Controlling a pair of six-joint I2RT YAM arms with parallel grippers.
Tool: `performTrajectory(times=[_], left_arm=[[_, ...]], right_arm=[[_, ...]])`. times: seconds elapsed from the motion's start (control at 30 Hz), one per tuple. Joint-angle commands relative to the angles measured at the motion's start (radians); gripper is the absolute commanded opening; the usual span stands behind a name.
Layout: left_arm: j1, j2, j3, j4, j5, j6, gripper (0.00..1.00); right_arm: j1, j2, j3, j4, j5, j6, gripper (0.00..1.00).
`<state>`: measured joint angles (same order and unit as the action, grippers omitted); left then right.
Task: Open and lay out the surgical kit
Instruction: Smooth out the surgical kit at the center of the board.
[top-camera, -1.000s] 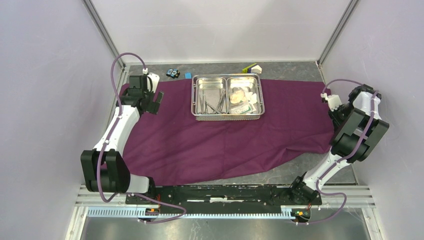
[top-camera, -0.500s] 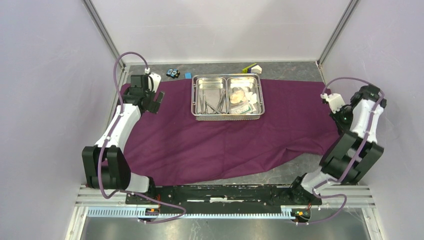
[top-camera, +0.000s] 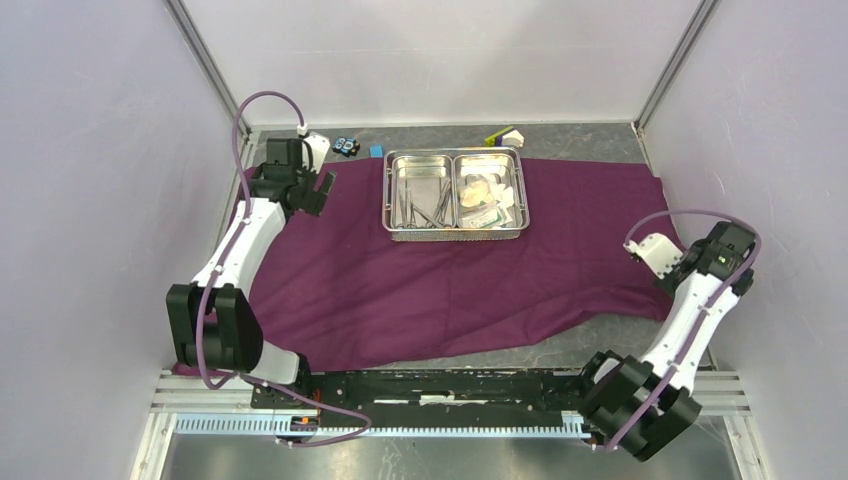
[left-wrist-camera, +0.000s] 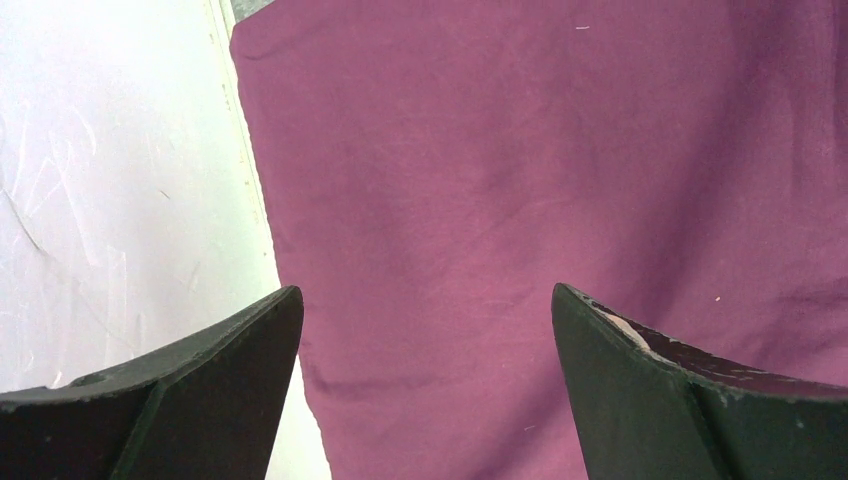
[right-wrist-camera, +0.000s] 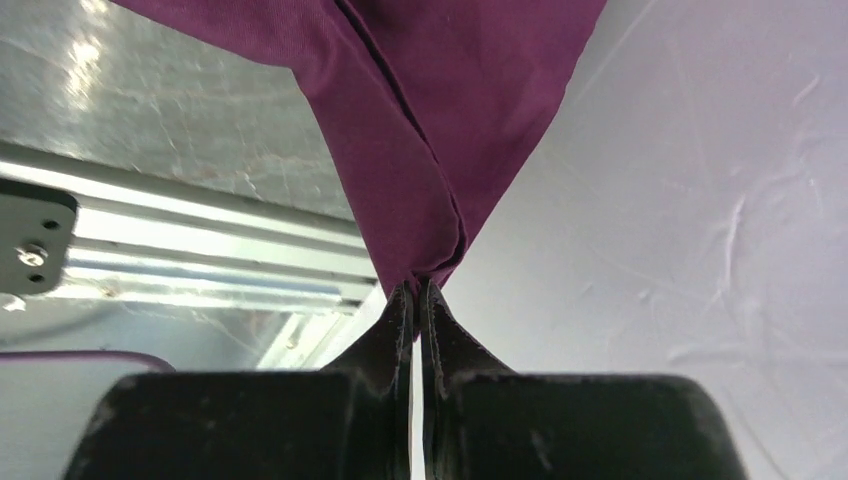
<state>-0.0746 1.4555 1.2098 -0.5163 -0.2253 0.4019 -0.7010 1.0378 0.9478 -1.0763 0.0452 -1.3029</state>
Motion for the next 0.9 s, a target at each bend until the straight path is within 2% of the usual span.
performTrajectory(times=[0.0, 0.23, 0.43, 0.67, 0.8, 0.87], left_arm=[[-0.010, 0.002, 0.042, 0.036, 0.023, 0.040, 1.00], [-0.010, -0.001, 0.039, 0.038, 0.017, 0.053, 1.00], [-0.011, 0.013, 0.040, 0.037, 0.005, 0.067, 1.00], [-0.012, 0.018, 0.027, 0.036, -0.004, 0.072, 1.00], [-0.012, 0.014, 0.025, 0.036, -0.015, 0.077, 1.00], [-0.012, 0.014, 0.027, 0.037, -0.025, 0.083, 1.00]], right_arm=[[-0.050, -0.090, -0.048, 0.032, 0.081, -0.230, 0.00], [-0.073, -0.216, -0.204, 0.118, 0.239, -0.422, 0.00], [-0.103, -0.234, -0.310, 0.205, 0.349, -0.505, 0.00], [-0.143, -0.215, -0.438, 0.412, 0.426, -0.564, 0.00], [-0.189, -0.178, -0.484, 0.517, 0.443, -0.599, 0.09], [-0.219, -0.160, -0.492, 0.545, 0.441, -0.616, 0.20]])
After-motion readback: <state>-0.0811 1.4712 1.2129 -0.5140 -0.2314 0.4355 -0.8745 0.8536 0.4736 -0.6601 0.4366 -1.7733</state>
